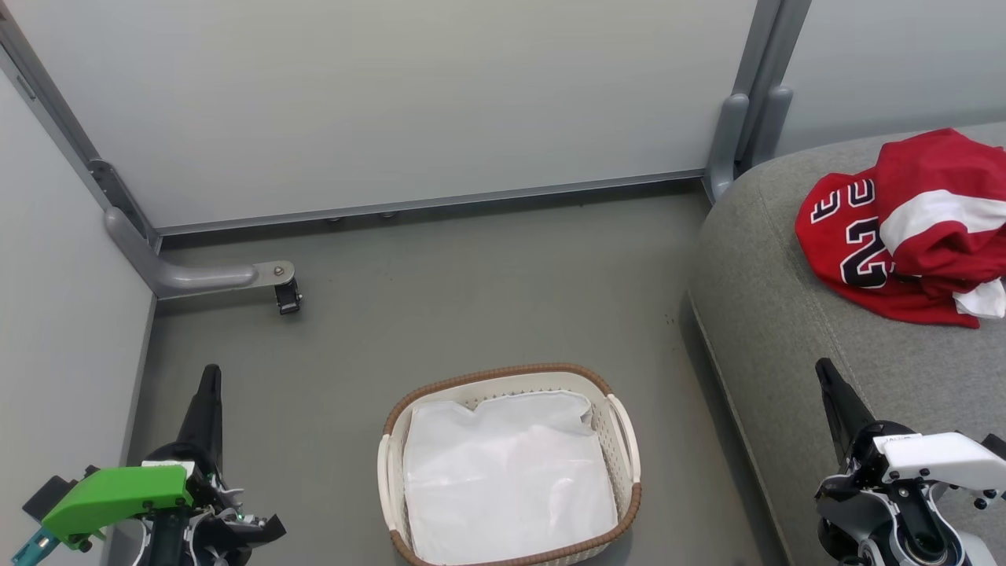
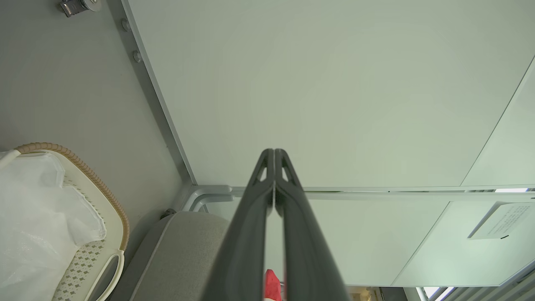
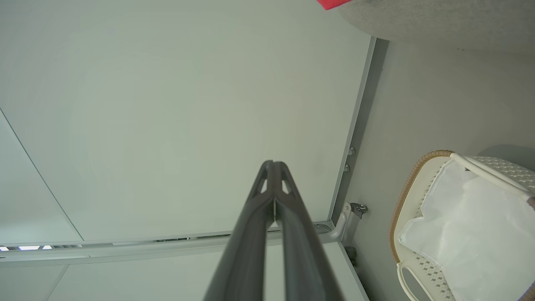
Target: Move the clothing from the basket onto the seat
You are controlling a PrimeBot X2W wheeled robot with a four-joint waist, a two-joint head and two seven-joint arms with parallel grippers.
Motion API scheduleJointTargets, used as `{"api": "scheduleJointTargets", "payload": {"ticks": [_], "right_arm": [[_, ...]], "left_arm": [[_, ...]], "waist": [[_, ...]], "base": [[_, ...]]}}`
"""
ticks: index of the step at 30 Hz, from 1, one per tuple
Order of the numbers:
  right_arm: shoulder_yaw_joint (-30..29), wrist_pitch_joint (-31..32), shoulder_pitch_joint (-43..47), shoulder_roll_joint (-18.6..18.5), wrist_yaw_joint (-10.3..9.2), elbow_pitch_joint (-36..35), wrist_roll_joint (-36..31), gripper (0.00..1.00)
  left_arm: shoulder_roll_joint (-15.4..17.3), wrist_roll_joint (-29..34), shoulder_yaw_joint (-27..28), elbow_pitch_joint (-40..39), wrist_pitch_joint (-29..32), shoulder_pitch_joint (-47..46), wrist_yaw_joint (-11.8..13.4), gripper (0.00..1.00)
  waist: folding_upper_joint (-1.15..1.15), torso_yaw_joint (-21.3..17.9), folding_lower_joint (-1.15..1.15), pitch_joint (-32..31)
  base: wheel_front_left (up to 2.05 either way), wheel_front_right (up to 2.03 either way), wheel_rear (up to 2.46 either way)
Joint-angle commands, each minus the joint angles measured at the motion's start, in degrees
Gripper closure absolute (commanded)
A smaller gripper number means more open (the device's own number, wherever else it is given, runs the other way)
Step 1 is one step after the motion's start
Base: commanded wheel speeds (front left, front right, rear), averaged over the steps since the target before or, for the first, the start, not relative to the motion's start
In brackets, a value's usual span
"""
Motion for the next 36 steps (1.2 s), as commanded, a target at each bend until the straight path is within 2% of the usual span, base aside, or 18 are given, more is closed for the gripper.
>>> {"api": "scheduleJointTargets", "payload": {"ticks": [1, 36], "right_arm": [[-0.17, 0.22, -0.46, -0.33, 0.00, -0.18, 0.15, 1.00], [-0.18, 0.24, -0.46, -0.32, 0.00, -0.18, 0.12, 1.00]], "left_arm": [[0.06, 0.13, 0.24, 0.08, 0.04, -0.61, -0.28, 1.00], [-0.04, 0.25, 0.33, 0.08, 0.18, -0.63, -0.28, 1.00]], "waist": [[0.00, 0.00, 0.00, 0.00], [0.00, 0.00, 0.00, 0.00]], "base": [[0.00, 0.00, 0.00], [0.00, 0.00, 0.00]]}}
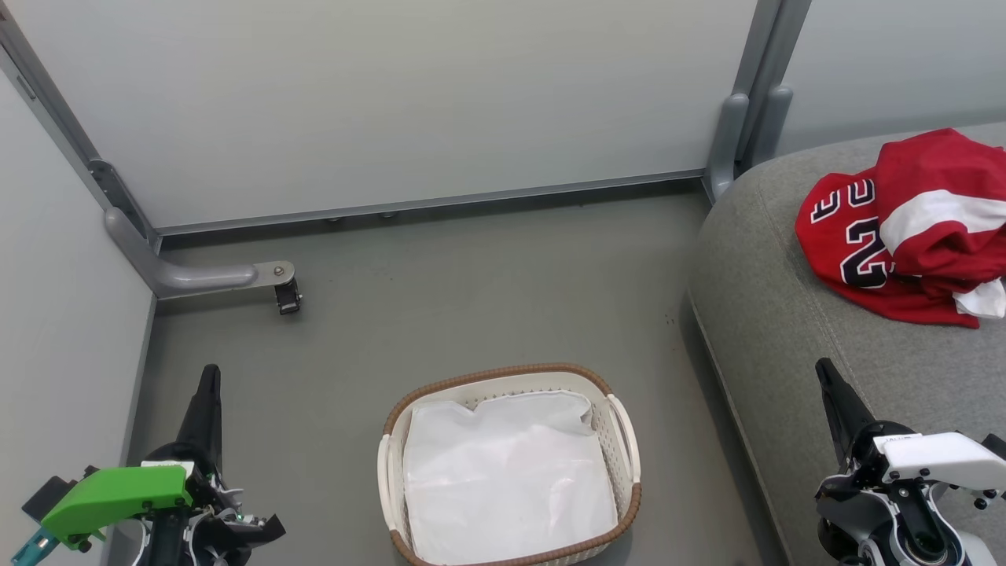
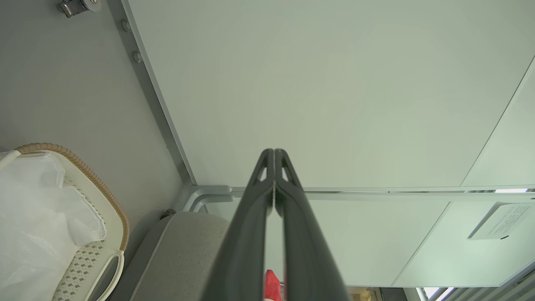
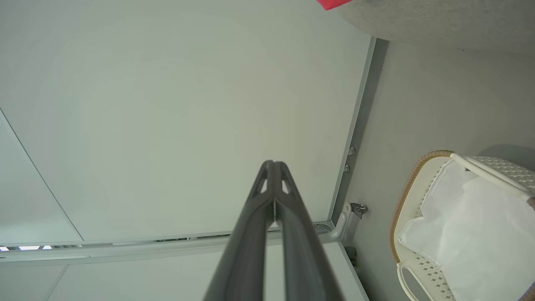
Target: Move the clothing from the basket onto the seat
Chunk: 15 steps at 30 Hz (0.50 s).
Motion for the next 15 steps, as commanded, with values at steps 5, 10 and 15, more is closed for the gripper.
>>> {"api": "scheduleJointTargets", "payload": {"ticks": [5, 10, 15], "right_arm": [[-0.16, 0.24, -0.45, -0.32, 0.00, -0.18, 0.14, 1.00], [-0.16, 0.24, -0.46, -0.31, 0.00, -0.18, 0.14, 1.00], [-0.16, 0.24, -0.46, -0.31, 0.00, -0.18, 0.14, 1.00]], "left_arm": [[0.00, 0.20, 0.19, 0.08, 0.15, -0.63, -0.28, 1.00], [-0.02, 0.22, 0.20, 0.08, 0.17, -0.63, -0.28, 1.00], [-0.03, 0.23, 0.21, 0.08, 0.18, -0.63, -0.29, 1.00]], "waist": [[0.00, 0.00, 0.00, 0.00], [0.00, 0.00, 0.00, 0.00], [0.00, 0.00, 0.00, 0.00]], "base": [[0.00, 0.00, 0.00], [0.00, 0.00, 0.00], [0.00, 0.00, 0.00]]}}
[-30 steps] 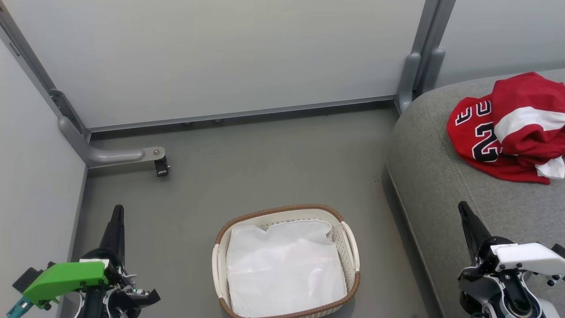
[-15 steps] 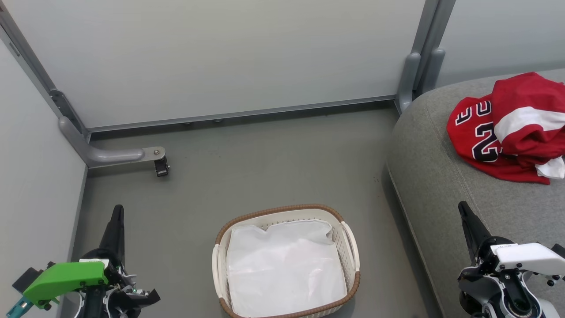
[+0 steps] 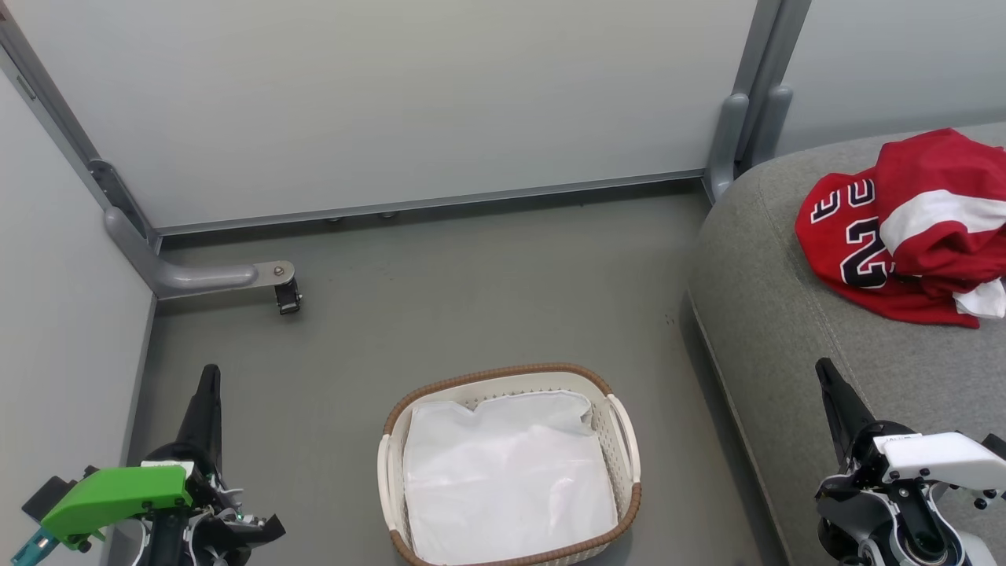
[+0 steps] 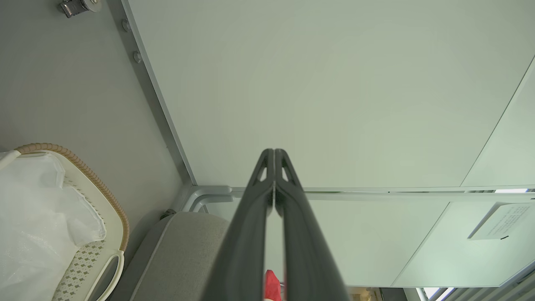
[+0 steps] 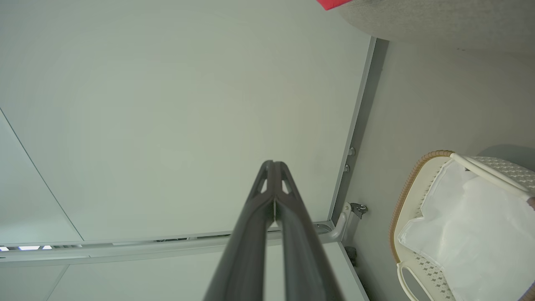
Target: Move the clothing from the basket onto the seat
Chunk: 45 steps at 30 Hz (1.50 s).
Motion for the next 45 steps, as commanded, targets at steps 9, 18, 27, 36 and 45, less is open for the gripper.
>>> {"api": "scheduleJointTargets", "payload": {"ticks": [9, 18, 27, 36, 45], "right_arm": [[-0.16, 0.24, -0.46, -0.31, 0.00, -0.18, 0.13, 1.00], [-0.16, 0.25, -0.46, -0.31, 0.00, -0.18, 0.13, 1.00], [-0.16, 0.25, -0.46, -0.31, 0.00, -0.18, 0.13, 1.00], [-0.16, 0.25, -0.46, -0.31, 0.00, -0.18, 0.13, 1.00], [-0.16, 0.25, -0.46, -0.32, 0.00, -0.18, 0.13, 1.00]], "left_arm": [[-0.03, 0.26, 0.19, 0.08, 0.20, -0.64, -0.29, 1.00], [-0.05, 0.27, 0.20, 0.08, 0.22, -0.64, -0.29, 1.00], [-0.05, 0.29, 0.21, 0.08, 0.23, -0.64, -0.29, 1.00], [-0.06, 0.31, 0.22, 0.08, 0.25, -0.64, -0.29, 1.00], [-0.07, 0.32, 0.23, 0.08, 0.26, -0.64, -0.29, 1.00]], "waist": [[0.00, 0.00, 0.00, 0.00], [0.00, 0.00, 0.00, 0.00], [0.00, 0.00, 0.00, 0.00], [0.00, 0.00, 0.00, 0.00], [0.00, 0.00, 0.00, 0.00]], "base": [[0.00, 0.00, 0.00], [0.00, 0.00, 0.00], [0.00, 0.00, 0.00], [0.00, 0.00, 0.00], [0.00, 0.00, 0.00]]}}
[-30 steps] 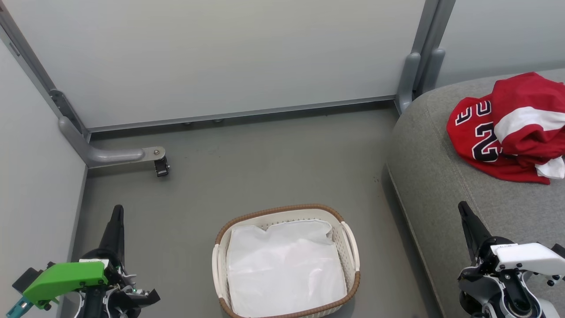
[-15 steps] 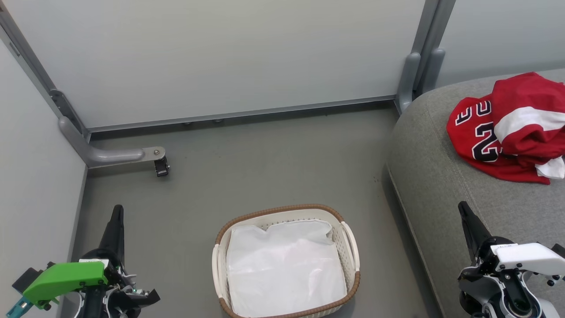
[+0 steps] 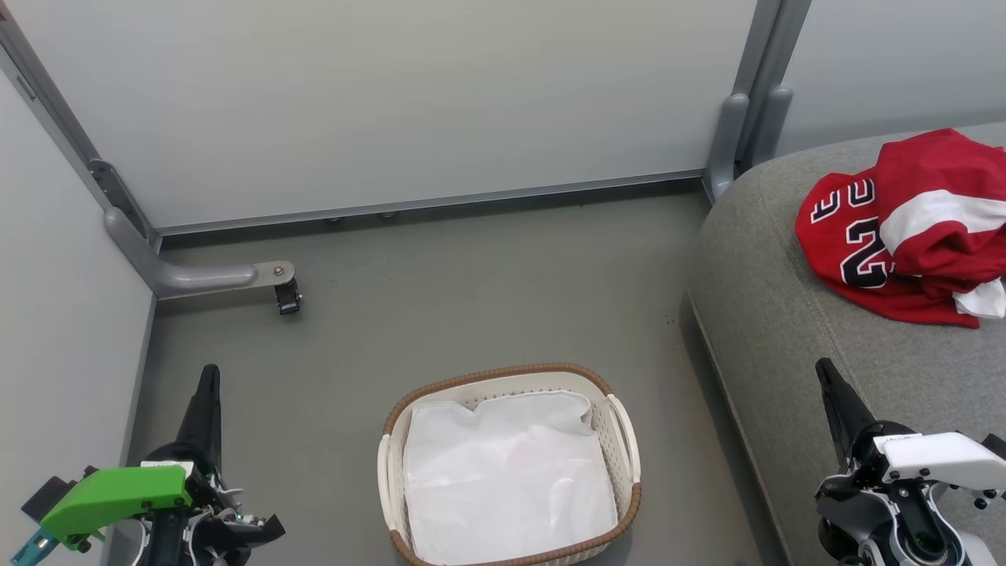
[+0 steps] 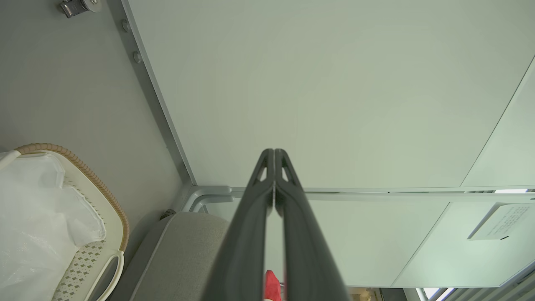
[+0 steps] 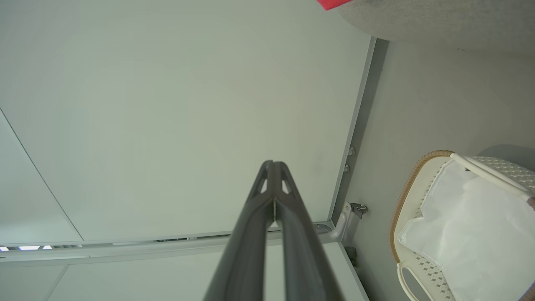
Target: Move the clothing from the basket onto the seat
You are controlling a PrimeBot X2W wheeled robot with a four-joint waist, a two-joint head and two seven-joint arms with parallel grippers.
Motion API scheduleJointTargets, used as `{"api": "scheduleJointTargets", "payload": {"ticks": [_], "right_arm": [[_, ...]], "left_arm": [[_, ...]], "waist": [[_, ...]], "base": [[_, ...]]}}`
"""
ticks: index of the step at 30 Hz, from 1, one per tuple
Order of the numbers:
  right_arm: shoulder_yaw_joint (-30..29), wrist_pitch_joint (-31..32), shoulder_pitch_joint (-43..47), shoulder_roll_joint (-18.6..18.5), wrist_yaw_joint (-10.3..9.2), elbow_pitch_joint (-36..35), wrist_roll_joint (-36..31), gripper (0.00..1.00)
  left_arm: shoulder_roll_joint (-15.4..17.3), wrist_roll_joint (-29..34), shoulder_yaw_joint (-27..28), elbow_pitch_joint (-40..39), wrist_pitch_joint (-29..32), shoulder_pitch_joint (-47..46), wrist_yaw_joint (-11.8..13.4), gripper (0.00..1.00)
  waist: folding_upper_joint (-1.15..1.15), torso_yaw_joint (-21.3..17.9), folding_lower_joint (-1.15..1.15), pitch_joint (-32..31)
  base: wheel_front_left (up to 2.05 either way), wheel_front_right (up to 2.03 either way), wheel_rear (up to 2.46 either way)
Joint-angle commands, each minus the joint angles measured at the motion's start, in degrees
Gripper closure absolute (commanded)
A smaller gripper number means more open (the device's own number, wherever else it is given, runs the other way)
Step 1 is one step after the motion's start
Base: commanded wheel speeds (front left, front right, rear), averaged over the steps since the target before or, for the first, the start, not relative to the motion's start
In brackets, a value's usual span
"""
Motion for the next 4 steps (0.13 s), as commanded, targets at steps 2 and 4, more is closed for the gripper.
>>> {"api": "scheduleJointTargets", "payload": {"ticks": [2, 4], "right_arm": [[-0.15, 0.25, -0.46, -0.33, 0.00, -0.18, 0.13, 1.00], [-0.15, 0.25, -0.46, -0.33, 0.00, -0.18, 0.13, 1.00]], "left_arm": [[-0.04, 0.32, 0.16, 0.08, 0.25, -0.65, -0.27, 1.00], [-0.04, 0.32, 0.16, 0.08, 0.26, -0.65, -0.27, 1.00]], "waist": [[0.00, 0.00, 0.00, 0.00], [0.00, 0.00, 0.00, 0.00]], "base": [[0.00, 0.00, 0.00], [0.00, 0.00, 0.00]]}}
